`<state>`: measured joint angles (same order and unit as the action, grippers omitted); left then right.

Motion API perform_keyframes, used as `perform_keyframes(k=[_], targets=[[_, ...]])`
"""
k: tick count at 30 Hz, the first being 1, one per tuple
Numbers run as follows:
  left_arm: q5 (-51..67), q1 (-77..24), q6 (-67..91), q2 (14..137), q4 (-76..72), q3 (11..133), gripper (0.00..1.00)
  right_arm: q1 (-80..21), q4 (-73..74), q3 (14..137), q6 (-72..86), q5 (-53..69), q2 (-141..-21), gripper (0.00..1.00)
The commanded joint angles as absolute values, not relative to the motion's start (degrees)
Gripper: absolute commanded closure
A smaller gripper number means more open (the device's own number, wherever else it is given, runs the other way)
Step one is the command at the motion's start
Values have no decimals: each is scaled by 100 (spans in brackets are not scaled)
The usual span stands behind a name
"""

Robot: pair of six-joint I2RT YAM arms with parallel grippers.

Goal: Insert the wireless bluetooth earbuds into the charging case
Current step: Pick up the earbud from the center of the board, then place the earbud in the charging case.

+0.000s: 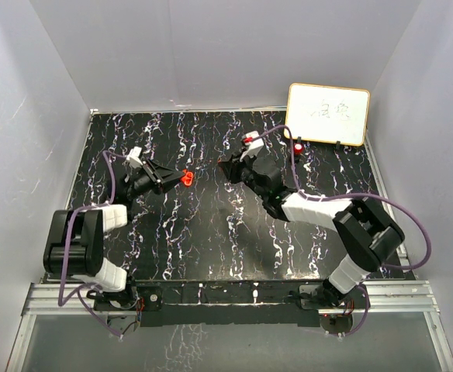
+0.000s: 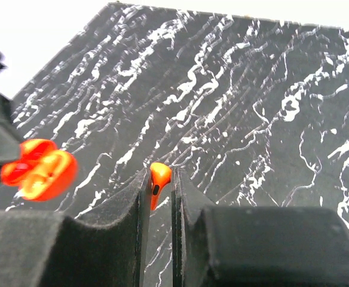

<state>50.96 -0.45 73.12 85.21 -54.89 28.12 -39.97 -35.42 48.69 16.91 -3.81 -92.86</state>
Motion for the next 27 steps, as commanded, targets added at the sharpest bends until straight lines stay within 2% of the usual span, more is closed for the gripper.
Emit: perform_keyframes(k=[1, 8, 19, 27], targets=[[5023, -361, 7576, 8911, -6105, 3168, 100, -3971, -4824, 4492, 1422, -7, -8684, 100], [4939, -722, 7957, 9416, -6554, 3514, 100, -3977, -5314, 4127, 1313, 311, -8269, 100], [4750, -1189, 8200, 9658, -6572, 4047, 100, -3977, -5605, 4034, 1178, 625, -8222, 100], [4656, -1386, 8675, 9910, -7144, 4080, 100, -3971, -5793, 3980, 996, 710, -8214, 100]])
